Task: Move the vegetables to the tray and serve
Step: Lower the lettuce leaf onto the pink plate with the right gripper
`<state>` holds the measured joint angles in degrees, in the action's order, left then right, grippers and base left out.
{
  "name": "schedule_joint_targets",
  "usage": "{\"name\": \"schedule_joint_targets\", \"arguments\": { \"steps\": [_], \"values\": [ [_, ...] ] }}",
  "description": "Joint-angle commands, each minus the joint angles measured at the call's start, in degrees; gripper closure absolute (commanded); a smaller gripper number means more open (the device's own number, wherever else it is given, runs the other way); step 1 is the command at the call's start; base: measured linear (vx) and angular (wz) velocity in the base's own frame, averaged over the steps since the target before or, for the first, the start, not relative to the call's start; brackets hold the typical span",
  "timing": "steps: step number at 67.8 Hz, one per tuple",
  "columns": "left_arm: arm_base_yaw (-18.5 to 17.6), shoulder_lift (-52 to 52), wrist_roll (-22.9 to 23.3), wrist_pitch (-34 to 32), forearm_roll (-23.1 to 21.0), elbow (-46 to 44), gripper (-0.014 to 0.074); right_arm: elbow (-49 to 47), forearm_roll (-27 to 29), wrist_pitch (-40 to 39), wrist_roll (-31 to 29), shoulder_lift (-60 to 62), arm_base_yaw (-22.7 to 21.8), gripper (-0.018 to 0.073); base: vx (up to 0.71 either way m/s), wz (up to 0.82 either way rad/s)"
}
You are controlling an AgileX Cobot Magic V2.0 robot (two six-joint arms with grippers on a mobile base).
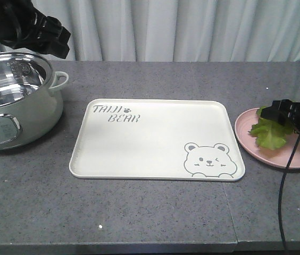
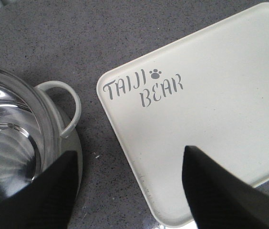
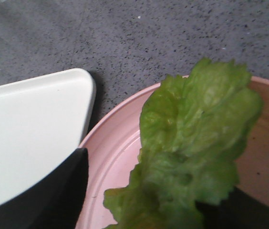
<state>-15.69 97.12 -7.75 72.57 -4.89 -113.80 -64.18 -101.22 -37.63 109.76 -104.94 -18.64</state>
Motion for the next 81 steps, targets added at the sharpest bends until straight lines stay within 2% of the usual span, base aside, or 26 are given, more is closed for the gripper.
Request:
{"name": "schedule_joint_targets", "arguments": {
  "steps": [1, 22, 35, 48, 52, 69, 81],
  "values": [
    [0.03, -2.43, 1.52, -2.49, -0.52, -1.02, 0.0153, -1.25, 0.94, -0.31, -2.16, 2.86, -0.37, 0.0146, 0.00, 0.00],
    [0.03, -2.43, 1.67, -2.72, -0.52, -1.02, 0.0153, -1.25, 0.94, -2.80, -6.51, 3.58, -0.19, 0.0148, 0.00, 0.00],
    [0.03, -2.43, 1.66, -2.37, -0.52, -1.02, 0.0153, -1.23, 0.94, 0.23, -7.27, 4.38, -0.39, 0.0151, 0.00, 0.00],
    [0.03, -2.43, 2.03, -2.50, -0.52, -1.02, 0.0153, -1.23, 0.94, 1.77, -11.74, 5.02, -0.15, 0.0155, 0.00, 0.00],
    [0.03, -2.43, 2.61, -2.51, -0.52, -1.02, 0.0153, -1.23, 0.94, 3.15, -10.93, 5.22, -0.36, 0.0157, 0.00, 0.00],
    [0.03, -2.43, 2.67, -3.38, -0.52, -1.02, 0.0153, -1.23, 0.94, -2.37, -11.75, 5.95, 1.93, 0.0157, 0.00, 0.00],
    [0.03, -2.43, 2.67, -3.20, -0.52, -1.02, 0.0153, -1.23, 0.94, 0.35, -11.77, 6.17, 1.80, 0.0164, 0.00, 0.00]
  ]
}}
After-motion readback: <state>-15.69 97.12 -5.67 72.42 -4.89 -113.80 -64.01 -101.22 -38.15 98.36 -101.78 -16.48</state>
